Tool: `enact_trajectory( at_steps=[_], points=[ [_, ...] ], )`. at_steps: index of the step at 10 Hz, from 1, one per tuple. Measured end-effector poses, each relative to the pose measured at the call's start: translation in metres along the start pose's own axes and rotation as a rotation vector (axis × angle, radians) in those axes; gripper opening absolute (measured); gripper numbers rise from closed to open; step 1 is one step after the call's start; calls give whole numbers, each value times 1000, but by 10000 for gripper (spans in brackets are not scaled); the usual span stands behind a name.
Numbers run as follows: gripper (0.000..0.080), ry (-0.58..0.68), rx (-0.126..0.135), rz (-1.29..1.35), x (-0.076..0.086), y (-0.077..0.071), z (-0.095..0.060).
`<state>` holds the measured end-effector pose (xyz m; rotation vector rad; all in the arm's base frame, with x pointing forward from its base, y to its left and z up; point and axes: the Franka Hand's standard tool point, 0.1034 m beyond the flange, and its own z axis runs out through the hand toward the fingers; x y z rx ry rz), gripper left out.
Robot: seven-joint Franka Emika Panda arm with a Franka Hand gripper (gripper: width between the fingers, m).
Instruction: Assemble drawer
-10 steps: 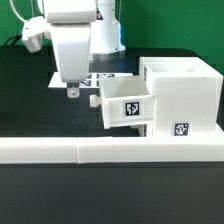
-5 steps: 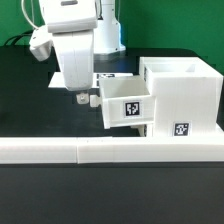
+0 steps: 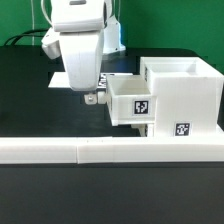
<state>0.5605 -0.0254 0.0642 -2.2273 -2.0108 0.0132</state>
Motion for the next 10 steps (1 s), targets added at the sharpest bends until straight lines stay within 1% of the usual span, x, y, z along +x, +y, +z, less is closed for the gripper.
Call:
enact_trajectory(
  at_steps=[4, 5, 8, 10],
  points=[
    [649, -2, 0, 72, 35, -1, 2],
    [649, -3, -1, 88, 42, -2, 4],
    [649, -5, 6, 163, 56, -5, 9],
    [649, -6, 6, 233, 63, -5, 10]
  ],
)
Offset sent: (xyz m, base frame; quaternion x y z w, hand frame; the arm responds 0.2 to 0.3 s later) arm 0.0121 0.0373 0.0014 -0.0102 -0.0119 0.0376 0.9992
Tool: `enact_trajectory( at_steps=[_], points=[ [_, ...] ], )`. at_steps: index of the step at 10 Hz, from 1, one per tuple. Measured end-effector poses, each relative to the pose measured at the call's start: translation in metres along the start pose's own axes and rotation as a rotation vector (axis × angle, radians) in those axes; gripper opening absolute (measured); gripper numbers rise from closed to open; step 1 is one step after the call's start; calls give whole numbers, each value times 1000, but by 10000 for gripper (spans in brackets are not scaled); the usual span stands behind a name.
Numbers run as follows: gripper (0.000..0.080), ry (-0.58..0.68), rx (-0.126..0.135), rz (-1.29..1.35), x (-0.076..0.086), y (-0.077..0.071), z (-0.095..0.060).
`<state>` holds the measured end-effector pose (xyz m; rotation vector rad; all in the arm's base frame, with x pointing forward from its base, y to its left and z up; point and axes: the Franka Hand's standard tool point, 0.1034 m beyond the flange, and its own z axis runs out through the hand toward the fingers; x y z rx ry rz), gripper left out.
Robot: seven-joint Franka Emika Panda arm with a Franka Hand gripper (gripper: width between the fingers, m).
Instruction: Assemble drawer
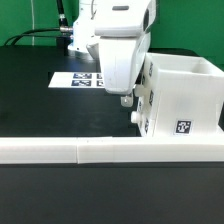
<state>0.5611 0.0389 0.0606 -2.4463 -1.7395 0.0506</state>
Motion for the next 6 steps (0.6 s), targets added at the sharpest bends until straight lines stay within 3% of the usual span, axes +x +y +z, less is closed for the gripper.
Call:
enact_trajectory(
  at_steps=[2, 3, 6],
  points=[
    [649, -2, 2, -15, -7, 2, -1],
    [649, -2, 2, -63, -19, 5, -4],
    [649, 0, 37, -200, -62, 12, -8]
  ],
)
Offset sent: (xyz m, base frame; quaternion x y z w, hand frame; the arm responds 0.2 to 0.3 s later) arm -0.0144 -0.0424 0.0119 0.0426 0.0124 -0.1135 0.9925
